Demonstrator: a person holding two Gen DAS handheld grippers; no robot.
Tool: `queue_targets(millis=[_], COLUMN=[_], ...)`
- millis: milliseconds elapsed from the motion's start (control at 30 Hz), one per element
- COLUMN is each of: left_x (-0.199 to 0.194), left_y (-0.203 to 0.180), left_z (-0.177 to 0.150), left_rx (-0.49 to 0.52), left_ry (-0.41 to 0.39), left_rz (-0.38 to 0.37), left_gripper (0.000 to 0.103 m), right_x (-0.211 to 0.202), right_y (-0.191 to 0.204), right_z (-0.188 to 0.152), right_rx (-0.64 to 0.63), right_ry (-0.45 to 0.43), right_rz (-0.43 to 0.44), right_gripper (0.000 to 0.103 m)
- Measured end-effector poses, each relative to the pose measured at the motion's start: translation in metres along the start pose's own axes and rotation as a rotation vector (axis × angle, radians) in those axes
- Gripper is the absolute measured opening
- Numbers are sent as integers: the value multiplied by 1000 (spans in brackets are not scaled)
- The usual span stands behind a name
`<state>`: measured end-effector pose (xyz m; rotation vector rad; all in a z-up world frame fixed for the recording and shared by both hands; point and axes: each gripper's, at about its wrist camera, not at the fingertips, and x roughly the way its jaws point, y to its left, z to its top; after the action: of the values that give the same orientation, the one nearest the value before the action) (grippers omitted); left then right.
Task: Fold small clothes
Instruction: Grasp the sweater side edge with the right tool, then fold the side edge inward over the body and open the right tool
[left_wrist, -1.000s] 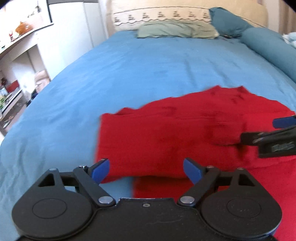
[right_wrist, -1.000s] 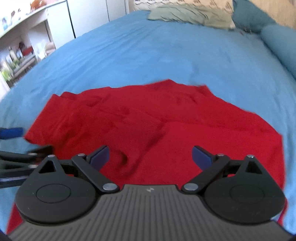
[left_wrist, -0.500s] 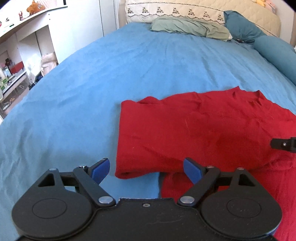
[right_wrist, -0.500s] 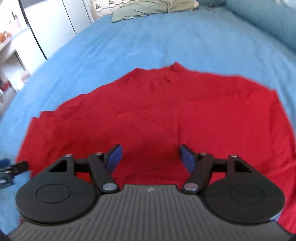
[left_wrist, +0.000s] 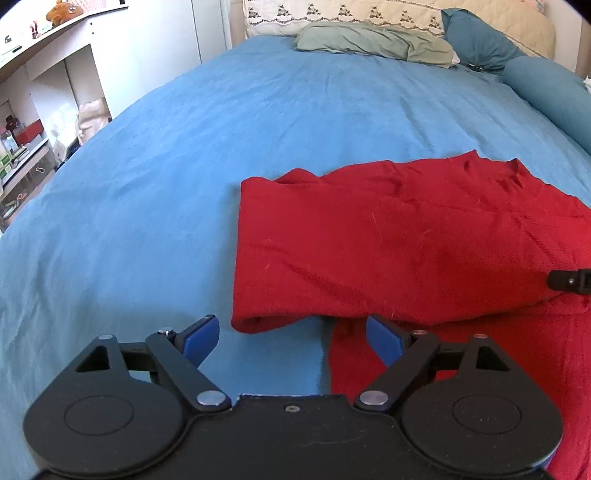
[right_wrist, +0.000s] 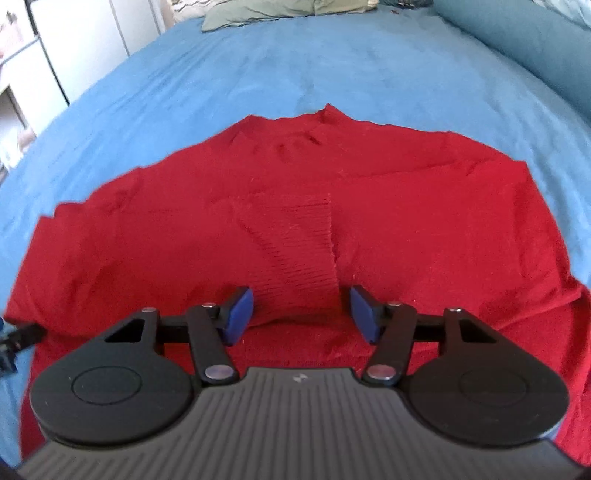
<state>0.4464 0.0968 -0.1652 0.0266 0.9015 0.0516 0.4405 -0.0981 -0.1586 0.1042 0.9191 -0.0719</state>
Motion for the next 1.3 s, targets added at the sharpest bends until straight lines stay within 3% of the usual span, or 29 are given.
queue_targets(millis=[33, 100, 167, 267, 433, 567, 667, 800, 1000, 1167, 1233, 1267, 1300], left_x=[0, 0, 0, 1, -1, 1, 6, 21, 21, 22, 18, 13, 9], left_y=[-1, -1, -1, -2, -5, -10, -19, -25, -15, -5, -8, -11, -14], left_z=[0, 0, 0, 1, 2, 3, 6, 7, 5, 2, 1, 0, 0], left_rx=[0, 0, 5, 26, 41, 44, 55, 71, 32, -65, -68, -62, -54], left_ry=[0, -3, -8, -12, -15, -19, -29, -2, -15, 40, 53, 56, 54], left_rz=[1, 1, 1, 4, 12, -2, -6, 18, 93, 124, 142, 144, 135], left_gripper=[90, 90, 90, 90, 90, 90, 89, 87, 83, 83, 83, 81, 80], right_x=[0, 1, 0, -12, -56, -86, -77, -57, -50, -28, -20, -20, -23], right_y=[3, 7, 10, 13, -9, -53, -88, -125, -135, -145, -144, -143, -143], right_z=[0, 1, 4, 14, 48, 66, 61, 49, 42, 19, 10, 7, 5], right_rx=[-20, -49, -70, -91, -81, -77, -92, -25, 21, 16, -22, -30, -29], right_ry=[-8, -19, -21, -48, -148, -217, -193, -157, -198, -113, -83, -76, -73], right_rz=[-3, -3, 10, 22, 27, -56, -138, -139, -122, -142, -159, -164, -178], right_gripper=[62, 38, 26, 24, 24, 24, 24, 24, 24, 25, 28, 38, 58])
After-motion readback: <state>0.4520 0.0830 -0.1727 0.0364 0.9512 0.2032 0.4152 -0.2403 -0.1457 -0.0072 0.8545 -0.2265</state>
